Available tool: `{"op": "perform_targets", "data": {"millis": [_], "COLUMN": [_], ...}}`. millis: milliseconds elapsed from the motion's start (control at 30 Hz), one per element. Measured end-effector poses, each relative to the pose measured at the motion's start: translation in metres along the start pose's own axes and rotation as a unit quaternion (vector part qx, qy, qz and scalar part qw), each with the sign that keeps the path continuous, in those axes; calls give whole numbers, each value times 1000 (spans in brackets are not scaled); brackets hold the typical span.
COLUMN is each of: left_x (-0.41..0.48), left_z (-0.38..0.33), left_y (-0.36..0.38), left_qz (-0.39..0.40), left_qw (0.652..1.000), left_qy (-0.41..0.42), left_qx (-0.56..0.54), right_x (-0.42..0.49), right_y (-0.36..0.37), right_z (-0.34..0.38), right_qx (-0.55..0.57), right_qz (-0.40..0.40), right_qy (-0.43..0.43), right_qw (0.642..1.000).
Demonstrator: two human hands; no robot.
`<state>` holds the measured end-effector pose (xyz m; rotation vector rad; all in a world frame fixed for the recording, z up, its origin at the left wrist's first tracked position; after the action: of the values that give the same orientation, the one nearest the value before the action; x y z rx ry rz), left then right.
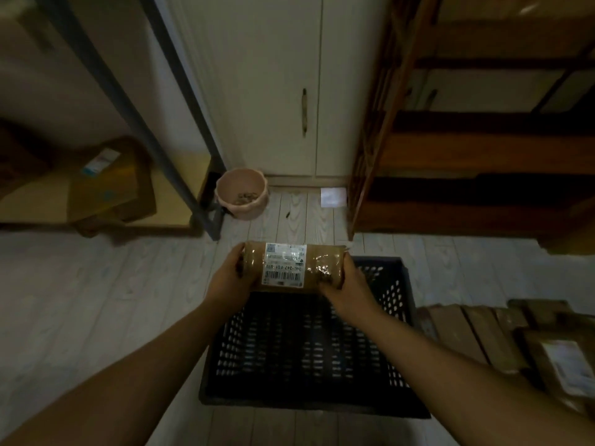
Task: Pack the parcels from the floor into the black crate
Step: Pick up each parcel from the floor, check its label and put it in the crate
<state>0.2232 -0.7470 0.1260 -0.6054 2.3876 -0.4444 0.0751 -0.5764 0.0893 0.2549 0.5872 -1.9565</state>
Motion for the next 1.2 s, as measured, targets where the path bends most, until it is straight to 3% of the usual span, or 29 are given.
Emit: {"op": "perform_targets", "data": {"millis": [200,400,633,933,1100,1200], "left_x": [78,133,172,186,192,190], "left_z": [132,220,256,275,276,281], "left_y": [66,99,117,118,138,146], "left_qz": [27,6,13,-12,80,141], "left_qw": [999,993,984,981,944,932], "left_qy": [-33,-96,-93,-65,-91,-118], "left_qx": [30,62,152,182,306,312], "right_x": [70,108,146,167,165,162], "right_y": [49,88,102,144,156,157], "right_z": [-142,-226,-255,-267,-269,-265], "right_qx": [-18,-20,-104,-25,-46,-39], "right_qz": [-4,14,37,98,157,170], "right_qy": [60,119,133,149,163,165], "right_qw": [998,993,985,984,973,971]}}
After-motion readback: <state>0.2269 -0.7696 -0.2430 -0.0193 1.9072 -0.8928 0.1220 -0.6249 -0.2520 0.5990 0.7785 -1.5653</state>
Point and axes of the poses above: each hand's wrist, its own x-axis towards the middle knuckle, its own y-axis out of the palm, z = x × y, the point moved 9 cm from there along x, towards the middle knuckle, and after that the axes turned 15 degrees about z, right-handed, at the moved point
